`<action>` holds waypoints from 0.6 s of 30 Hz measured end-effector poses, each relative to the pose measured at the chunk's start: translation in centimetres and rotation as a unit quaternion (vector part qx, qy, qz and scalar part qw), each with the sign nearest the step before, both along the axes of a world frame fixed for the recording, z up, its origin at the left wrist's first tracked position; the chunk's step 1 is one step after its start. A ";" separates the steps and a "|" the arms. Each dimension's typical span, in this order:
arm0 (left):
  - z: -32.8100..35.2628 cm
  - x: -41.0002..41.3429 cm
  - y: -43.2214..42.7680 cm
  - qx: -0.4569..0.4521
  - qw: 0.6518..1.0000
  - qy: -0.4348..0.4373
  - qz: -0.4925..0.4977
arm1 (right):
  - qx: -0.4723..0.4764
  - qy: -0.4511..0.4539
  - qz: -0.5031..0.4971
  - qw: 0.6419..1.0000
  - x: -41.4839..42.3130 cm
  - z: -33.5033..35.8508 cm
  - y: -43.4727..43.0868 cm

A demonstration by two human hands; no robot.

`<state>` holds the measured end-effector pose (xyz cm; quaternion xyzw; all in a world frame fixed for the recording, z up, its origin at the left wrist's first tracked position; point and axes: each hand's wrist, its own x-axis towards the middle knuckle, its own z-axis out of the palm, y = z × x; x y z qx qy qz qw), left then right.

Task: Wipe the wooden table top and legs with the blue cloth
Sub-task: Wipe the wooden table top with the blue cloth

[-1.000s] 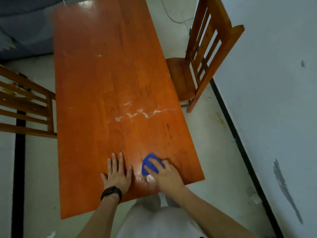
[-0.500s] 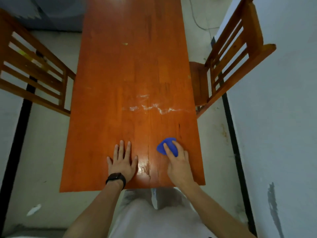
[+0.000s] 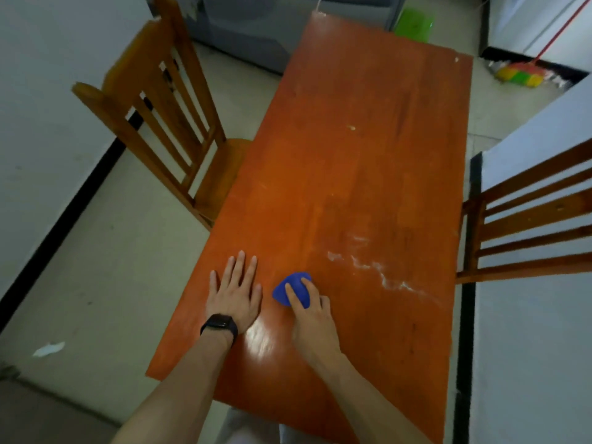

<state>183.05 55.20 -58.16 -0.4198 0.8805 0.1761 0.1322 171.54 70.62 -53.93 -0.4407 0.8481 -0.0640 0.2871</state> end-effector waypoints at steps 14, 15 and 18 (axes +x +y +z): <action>-2.5 1.3 -3.4 -0.050 0.994 0.007 -0.100 | -0.008 0.129 -0.242 0.962 -10.3 -2.7 0.9; -2.4 1.0 -3.5 -0.049 0.993 0.006 -0.108 | -0.004 0.127 -0.292 0.948 -11.3 -2.5 3.1; -2.4 -0.2 -3.4 -0.035 0.992 0.004 -0.117 | -0.039 0.143 -0.319 0.936 -10.9 -2.1 5.4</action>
